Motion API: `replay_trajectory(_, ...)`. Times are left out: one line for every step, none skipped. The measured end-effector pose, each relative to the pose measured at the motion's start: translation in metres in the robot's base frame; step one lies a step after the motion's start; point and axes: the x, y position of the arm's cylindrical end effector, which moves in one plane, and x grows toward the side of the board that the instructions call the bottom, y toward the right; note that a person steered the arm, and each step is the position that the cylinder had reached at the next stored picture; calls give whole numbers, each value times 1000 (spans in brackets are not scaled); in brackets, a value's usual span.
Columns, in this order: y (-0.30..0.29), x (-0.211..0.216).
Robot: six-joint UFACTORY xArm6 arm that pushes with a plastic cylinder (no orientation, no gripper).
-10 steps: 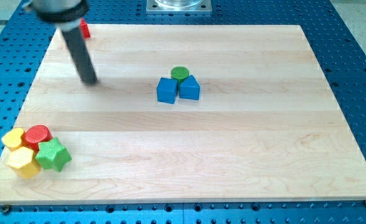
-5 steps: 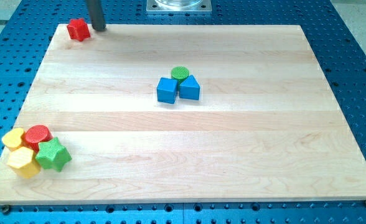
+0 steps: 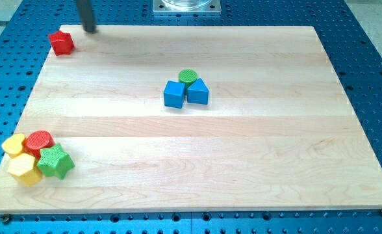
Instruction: Move the red blocks close to the yellow blocks
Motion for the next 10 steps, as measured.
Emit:
replay_trajectory(-30,40)
replay_trajectory(-27,71)
replay_trajectory(-27,79)
replay_trajectory(-23,76)
replay_trajectory(-11,51)
replay_trajectory(-4,97)
replay_trajectory(6,178)
replay_trajectory(5,179)
replay_trajectory(11,152)
replay_trajectory(25,173)
